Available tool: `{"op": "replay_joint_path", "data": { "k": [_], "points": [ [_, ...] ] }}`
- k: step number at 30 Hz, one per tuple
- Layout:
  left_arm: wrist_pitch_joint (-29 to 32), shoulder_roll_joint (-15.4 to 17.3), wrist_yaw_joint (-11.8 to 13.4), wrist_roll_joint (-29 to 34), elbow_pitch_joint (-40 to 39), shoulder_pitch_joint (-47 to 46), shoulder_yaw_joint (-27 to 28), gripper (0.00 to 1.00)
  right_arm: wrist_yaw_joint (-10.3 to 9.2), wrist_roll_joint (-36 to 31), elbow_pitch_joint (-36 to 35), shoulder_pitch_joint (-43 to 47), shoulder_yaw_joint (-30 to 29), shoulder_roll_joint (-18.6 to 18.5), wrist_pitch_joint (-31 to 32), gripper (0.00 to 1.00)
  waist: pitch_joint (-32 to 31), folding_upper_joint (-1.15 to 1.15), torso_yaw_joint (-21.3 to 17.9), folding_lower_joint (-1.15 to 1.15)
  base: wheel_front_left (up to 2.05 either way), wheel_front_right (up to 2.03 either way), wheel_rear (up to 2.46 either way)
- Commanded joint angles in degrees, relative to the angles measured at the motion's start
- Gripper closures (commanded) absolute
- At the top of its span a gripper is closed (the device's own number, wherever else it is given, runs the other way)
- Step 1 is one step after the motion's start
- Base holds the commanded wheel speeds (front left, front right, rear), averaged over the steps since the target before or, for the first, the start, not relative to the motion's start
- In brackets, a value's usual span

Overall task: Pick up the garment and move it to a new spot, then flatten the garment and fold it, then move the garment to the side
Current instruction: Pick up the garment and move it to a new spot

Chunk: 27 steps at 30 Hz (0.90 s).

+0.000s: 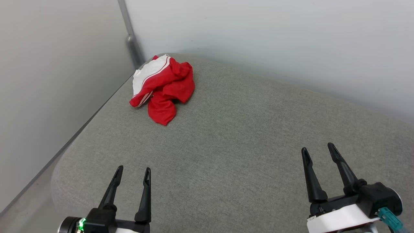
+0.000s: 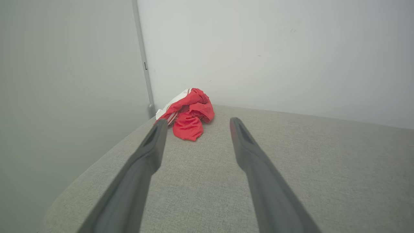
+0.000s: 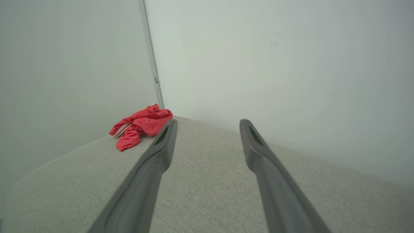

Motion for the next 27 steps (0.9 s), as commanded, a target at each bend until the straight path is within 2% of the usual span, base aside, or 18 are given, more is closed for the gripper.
{"op": "replay_joint_path", "data": {
  "k": [1,16,25,27],
  "points": [
    [-0.16,-0.07,0.11,0.07,-0.21,0.27,0.02,0.00,-0.02,0.49,-0.07,0.27,-0.07,0.01,-0.12,0.00,-0.07,0.00,0.34,0.00,0.00,0.00,0.00],
    [-0.16,-0.06,0.25,-0.99,-0.99,-0.87,1.51,0.00,-0.02,-0.11,-0.79,-0.51,0.01,0.01,-0.12,0.00,1.10,0.00,0.08,0.00,0.00,0.00,0.00],
    [-0.15,0.08,-2.28,-2.75,0.13,-6.84,4.61,0.00,-0.02,-4.08,-3.86,-2.63,-1.41,0.00,-0.12,0.00,8.53,0.00,-1.94,0.00,0.00,0.00,0.00],
    [-0.15,1.10,-2.82,-3.03,1.20,-10.36,5.07,0.00,-0.02,-5.55,-5.05,-2.67,-1.98,0.00,-0.12,0.00,11.00,0.00,-2.34,0.00,0.00,0.00,0.00]
  ]
}}
